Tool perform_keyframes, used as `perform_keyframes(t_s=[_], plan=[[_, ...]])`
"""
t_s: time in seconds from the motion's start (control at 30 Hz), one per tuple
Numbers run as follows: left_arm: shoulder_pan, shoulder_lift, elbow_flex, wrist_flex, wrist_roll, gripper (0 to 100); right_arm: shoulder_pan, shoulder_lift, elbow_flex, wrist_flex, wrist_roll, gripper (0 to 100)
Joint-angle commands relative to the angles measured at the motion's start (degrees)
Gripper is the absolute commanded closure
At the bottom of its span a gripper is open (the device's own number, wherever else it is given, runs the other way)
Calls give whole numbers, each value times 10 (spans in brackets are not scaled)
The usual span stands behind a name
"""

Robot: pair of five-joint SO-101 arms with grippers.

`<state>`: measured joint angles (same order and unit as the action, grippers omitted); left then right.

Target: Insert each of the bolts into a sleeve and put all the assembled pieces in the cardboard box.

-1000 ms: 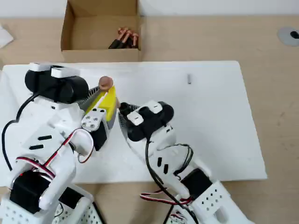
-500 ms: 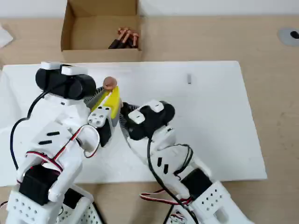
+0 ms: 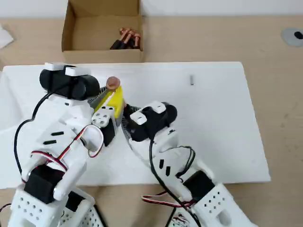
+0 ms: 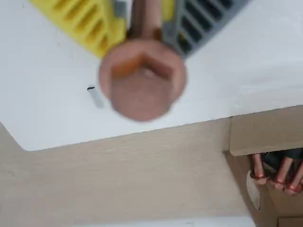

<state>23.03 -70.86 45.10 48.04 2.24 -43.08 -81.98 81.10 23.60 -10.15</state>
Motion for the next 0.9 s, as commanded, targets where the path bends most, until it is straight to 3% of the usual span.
perform_keyframes(t_s=[0.0,0.33,0.53,0.87], plan=[[-9,0,3,-21,2,994,-8,-14,-6,-12,-5,989],[5,-3,1,-17,2,994,-9,-14,-1,-12,-5,989],[33,-1,-33,44,2,994,-8,-14,-1,-14,-4,989],[30,-5,-41,67,0,994,-8,-14,-5,-13,-5,989]])
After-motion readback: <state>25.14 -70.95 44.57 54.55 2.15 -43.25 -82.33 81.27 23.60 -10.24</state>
